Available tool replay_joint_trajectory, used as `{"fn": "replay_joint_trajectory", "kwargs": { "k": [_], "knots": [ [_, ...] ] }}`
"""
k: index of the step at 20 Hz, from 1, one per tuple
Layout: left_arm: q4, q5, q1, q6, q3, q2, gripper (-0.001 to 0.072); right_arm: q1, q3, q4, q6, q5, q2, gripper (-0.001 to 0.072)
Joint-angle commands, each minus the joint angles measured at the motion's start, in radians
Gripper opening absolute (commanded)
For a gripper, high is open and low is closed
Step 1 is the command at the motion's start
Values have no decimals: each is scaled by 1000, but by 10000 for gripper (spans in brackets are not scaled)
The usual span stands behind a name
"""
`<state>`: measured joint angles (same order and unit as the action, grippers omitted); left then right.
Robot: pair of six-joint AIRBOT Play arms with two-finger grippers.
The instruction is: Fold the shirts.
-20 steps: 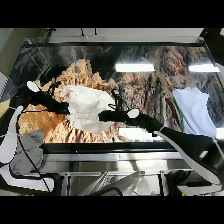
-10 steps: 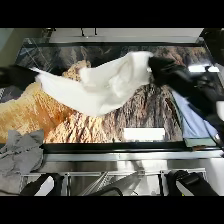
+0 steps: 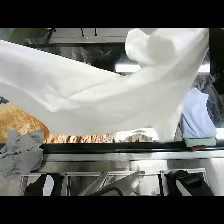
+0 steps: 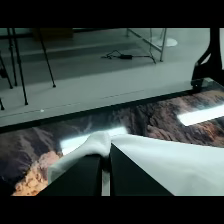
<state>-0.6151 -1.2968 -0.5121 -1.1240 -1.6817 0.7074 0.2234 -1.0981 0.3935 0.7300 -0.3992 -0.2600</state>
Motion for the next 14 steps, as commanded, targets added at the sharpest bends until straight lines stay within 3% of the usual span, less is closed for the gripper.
{"fn": "replay_joint_trajectory", "kwargs": {
  "k": [1,5,8,10,11,12,13,14],
  "knots": [
    [-11,23,26,23,10,65,12,-3,-15,43,-27,-38,-135,22],
    [-108,152,291,134,156,320,12,-2,-15,161,-27,-22,-501,21],
    [-285,302,446,135,186,608,12,-3,-15,164,-27,125,-791,22],
    [-286,298,479,132,113,814,14,-3,-16,163,-27,206,-943,24],
    [-283,269,483,103,54,916,16,-3,-16,154,-23,225,-1001,70],
    [-285,224,480,64,-9,996,97,-3,-16,134,-23,236,-1044,270],
    [-284,164,465,36,-77,1062,573,-4,-16,121,-23,238,-1063,400],
    [-284,110,450,-7,-138,1106,672,-10,-16,119,-23,235,-1060,396]
  ]
}}
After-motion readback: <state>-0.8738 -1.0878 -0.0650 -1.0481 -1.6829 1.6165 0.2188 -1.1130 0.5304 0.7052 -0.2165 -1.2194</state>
